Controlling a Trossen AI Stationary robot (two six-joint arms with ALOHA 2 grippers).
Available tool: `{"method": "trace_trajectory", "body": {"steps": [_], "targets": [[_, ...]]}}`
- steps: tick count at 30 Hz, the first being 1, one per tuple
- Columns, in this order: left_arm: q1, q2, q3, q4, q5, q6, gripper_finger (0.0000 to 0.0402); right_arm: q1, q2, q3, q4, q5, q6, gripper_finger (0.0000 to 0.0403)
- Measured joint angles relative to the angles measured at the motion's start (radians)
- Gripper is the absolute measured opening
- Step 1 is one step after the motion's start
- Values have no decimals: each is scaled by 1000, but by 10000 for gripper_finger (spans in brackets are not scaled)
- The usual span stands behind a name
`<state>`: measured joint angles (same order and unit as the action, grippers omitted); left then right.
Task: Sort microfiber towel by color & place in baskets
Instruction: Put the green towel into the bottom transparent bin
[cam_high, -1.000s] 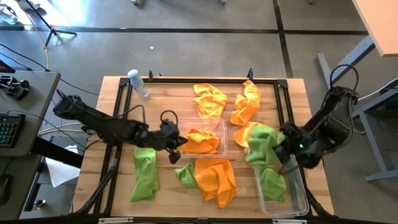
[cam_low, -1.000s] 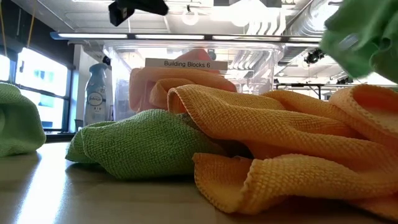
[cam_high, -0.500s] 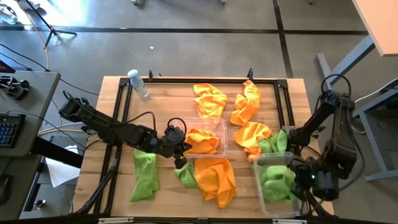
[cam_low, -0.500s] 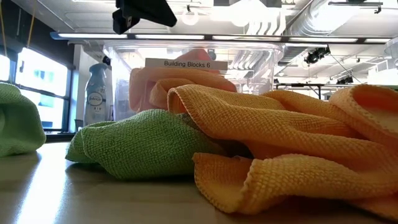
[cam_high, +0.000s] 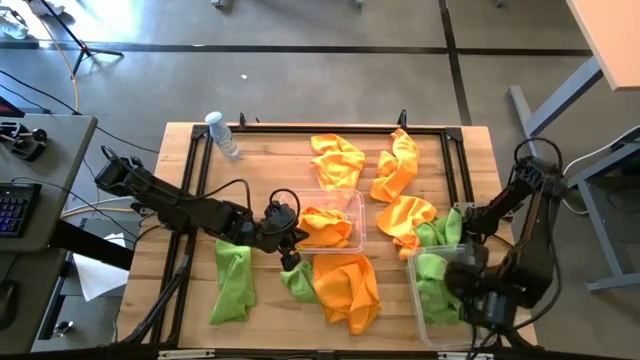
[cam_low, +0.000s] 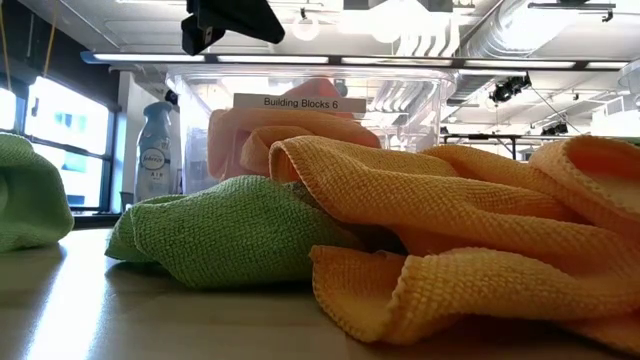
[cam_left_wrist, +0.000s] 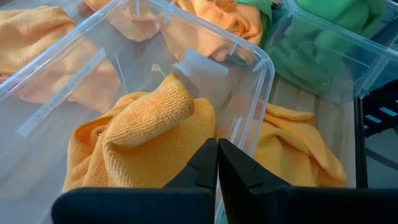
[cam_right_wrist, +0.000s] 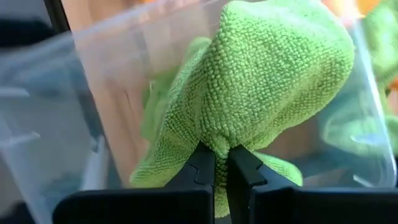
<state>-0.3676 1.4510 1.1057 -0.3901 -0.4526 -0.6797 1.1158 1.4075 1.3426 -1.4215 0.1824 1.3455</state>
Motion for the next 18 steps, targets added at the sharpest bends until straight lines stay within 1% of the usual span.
{"method": "trace_trajectory", "body": {"steps": [6, 8, 10, 13, 18], "targets": [[-2, 0, 0, 1, 7, 0, 0, -37, 117, -7, 20, -85, -275, 0], [-2, 0, 0, 1, 12, 0, 0, -44, 147, -30, 58, -103, -334, 0], [-2, 0, 0, 2, 17, 0, 0, -52, 161, -74, 137, -133, -380, 0], [-2, 0, 0, 6, 17, 0, 0, -57, 156, -173, 270, -181, -394, 0], [-2, 0, 0, 8, 25, 0, 0, -57, 107, -328, 434, -184, -350, 0]]}}
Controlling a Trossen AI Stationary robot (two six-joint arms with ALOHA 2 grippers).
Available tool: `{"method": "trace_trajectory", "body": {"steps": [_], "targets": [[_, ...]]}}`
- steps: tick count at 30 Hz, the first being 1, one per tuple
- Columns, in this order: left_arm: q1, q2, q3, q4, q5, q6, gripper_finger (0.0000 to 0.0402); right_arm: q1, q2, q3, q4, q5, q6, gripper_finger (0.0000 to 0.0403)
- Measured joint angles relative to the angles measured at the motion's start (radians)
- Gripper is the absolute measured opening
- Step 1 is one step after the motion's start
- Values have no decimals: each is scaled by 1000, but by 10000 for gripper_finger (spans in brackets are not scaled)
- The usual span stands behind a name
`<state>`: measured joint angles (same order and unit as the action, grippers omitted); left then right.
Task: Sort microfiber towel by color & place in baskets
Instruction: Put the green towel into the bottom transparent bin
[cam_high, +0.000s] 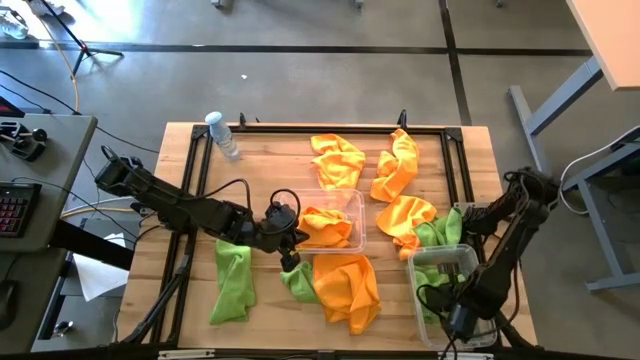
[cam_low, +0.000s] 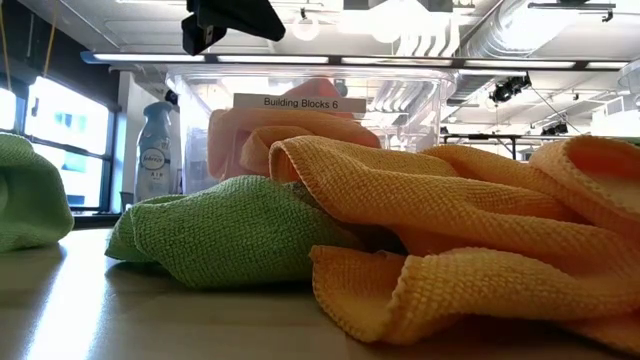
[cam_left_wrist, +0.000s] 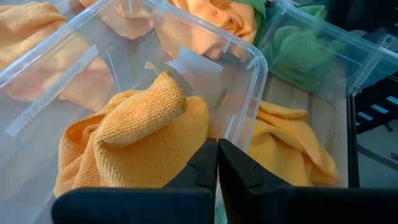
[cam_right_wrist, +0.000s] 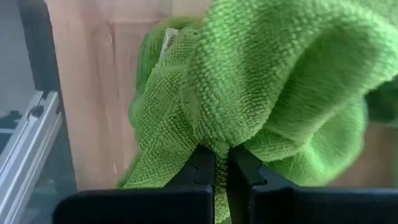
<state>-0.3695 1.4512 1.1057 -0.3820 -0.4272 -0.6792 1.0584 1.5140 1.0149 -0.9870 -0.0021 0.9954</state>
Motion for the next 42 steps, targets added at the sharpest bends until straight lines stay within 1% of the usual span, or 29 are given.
{"method": "trace_trajectory", "body": {"steps": [7, 12, 20, 23, 27, 32, 34, 37, 40, 42], "targets": [[0, 0, 0, 0, 2, 0, 0, 0, -80, -188, 255, -8, 103, 0], [0, 0, 0, 0, 6, 0, 0, 0, -83, -222, 280, -32, 213, 20], [0, 0, 0, 0, 6, 0, 0, 0, -84, -221, 300, -36, 234, 82], [0, 0, 0, 0, 6, 1, 0, 0, -83, -182, 256, -36, 239, 107], [0, 0, 0, -1, 6, 5, 0, 0, -83, -80, 126, -25, 239, 133], [0, 0, 0, -2, 6, 34, 0, 0, -83, 85, -64, 54, 237, 145], [1, 0, 0, -2, 6, 54, 0, 0, -83, 146, -140, 80, 240, 145], [6, 0, 0, -2, 11, 77, 0, 0, -83, 227, -237, 144, 297, 138], [33, -5, -1, -4, 82, 100, 0, 0, -83, 302, -304, 239, 340, 119], [58, -11, -1, -2, 128, 118, 0, 0, -83, 350, -345, 313, 364, 99]]}}
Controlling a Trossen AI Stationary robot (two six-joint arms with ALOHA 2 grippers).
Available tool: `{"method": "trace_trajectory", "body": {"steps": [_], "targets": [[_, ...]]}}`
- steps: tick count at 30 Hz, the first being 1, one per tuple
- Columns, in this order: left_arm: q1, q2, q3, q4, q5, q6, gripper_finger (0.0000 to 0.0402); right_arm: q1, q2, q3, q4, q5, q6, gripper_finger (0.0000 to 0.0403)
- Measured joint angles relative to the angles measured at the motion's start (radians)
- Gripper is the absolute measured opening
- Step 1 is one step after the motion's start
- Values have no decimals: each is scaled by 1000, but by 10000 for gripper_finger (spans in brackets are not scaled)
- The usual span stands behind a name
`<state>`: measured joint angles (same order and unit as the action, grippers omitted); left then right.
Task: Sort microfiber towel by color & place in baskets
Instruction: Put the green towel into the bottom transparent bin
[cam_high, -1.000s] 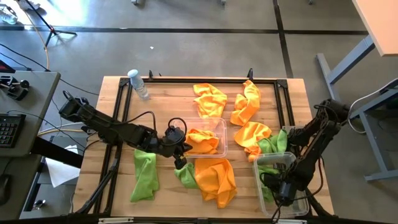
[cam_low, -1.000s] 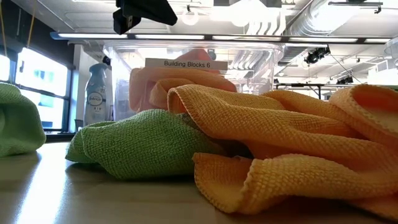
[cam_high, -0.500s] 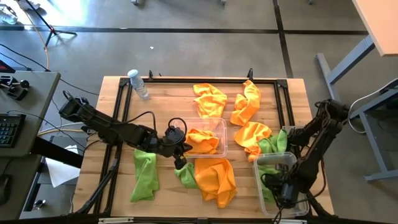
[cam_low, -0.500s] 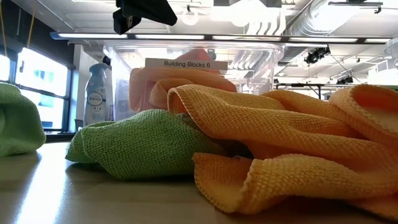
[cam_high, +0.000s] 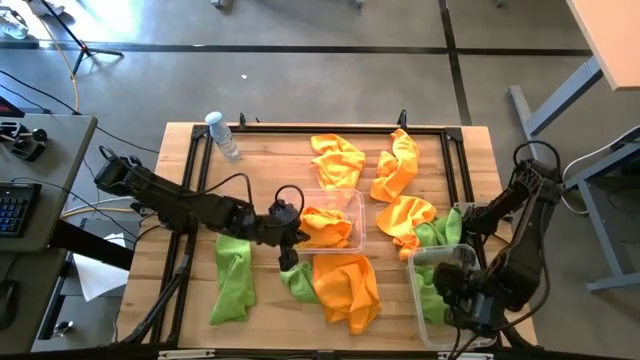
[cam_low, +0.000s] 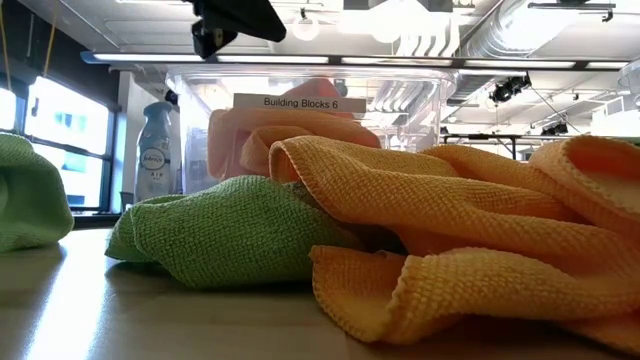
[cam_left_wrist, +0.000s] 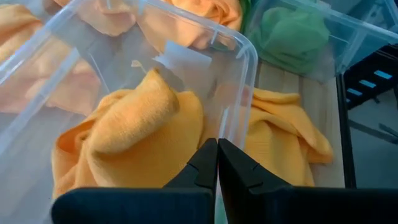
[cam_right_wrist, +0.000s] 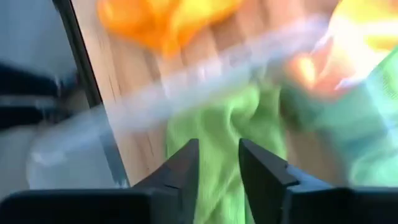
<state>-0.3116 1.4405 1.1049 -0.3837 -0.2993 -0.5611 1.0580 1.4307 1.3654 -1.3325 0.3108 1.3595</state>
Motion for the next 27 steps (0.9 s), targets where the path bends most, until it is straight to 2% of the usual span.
{"method": "trace_trajectory", "body": {"steps": [6, 10, 15, 19, 23, 27], "targets": [[73, -38, 0, -1, 81, 130, 0, -30, 0, 103, -59, 313, 31, 12], [123, -92, 0, -2, 88, 212, 0, -113, 0, 105, -74, 430, 55, 13], [178, -193, 0, -30, 88, 300, 0, -275, 1, 31, -70, 425, 37, 2], [208, -279, 0, -113, 87, 320, 0, -389, -35, -46, -23, 412, 5, 1], [215, -350, 0, -217, 79, 321, 0, -489, -144, -190, 205, 404, -125, 0], [209, -397, 0, -275, 52, 307, 0, -606, -273, -375, 510, 319, -275, 0]]}}
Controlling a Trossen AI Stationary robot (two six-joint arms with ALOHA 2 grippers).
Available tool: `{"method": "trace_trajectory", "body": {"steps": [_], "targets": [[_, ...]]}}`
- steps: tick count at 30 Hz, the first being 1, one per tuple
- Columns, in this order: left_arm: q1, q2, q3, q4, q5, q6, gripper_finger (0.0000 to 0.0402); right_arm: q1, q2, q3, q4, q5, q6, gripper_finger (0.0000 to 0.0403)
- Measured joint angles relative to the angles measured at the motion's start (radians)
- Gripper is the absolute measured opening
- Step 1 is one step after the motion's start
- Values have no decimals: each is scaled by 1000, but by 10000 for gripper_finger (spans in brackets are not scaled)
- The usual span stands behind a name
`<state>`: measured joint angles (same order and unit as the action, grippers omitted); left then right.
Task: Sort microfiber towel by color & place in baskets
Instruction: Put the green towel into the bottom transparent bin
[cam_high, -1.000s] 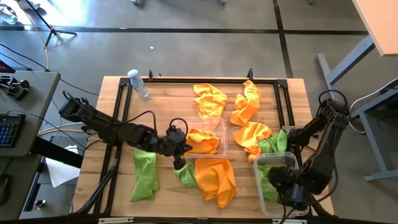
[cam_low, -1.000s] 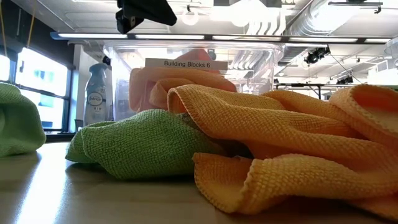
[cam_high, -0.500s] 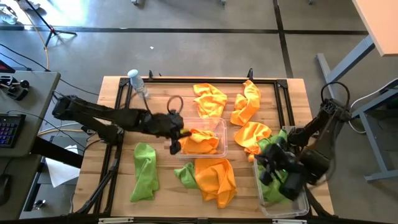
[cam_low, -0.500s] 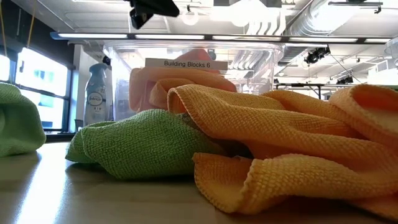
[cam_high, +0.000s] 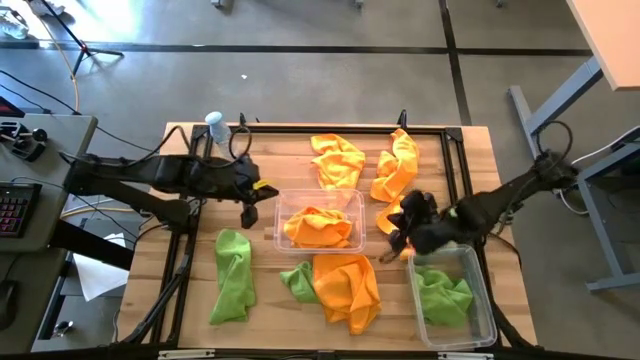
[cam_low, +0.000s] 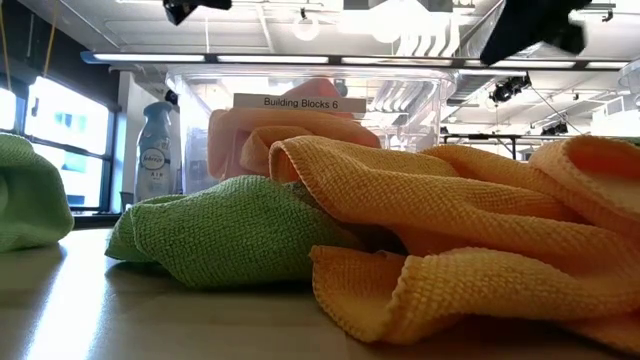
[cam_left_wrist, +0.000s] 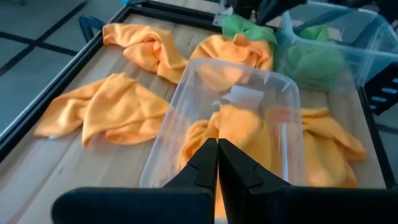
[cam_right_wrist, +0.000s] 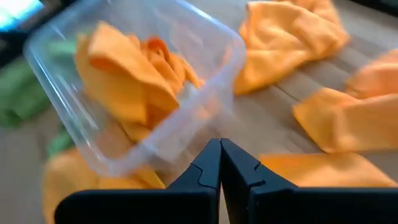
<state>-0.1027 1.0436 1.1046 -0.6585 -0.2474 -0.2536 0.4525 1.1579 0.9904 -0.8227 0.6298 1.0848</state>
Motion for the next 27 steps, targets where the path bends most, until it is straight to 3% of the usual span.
{"method": "trace_trajectory", "body": {"steps": [5, 9, 19, 22, 27], "targets": [[-20, -18, 0, -39, -10, -22, 0, -154, -130, -190, 353, -79, -188, 0], [-56, -17, 0, -69, -65, -102, 0, -274, -207, -280, 493, -175, -301, 0], [-217, 5, 0, -115, -276, -428, 0, -520, -250, -320, 524, -446, -505, 0], [-277, 33, 0, -191, -320, -608, 0, -550, -249, -320, 519, -513, -553, 0], [-389, 113, 0, -353, -308, -961, 0, -567, -249, -320, 515, -608, -627, 0]]}}
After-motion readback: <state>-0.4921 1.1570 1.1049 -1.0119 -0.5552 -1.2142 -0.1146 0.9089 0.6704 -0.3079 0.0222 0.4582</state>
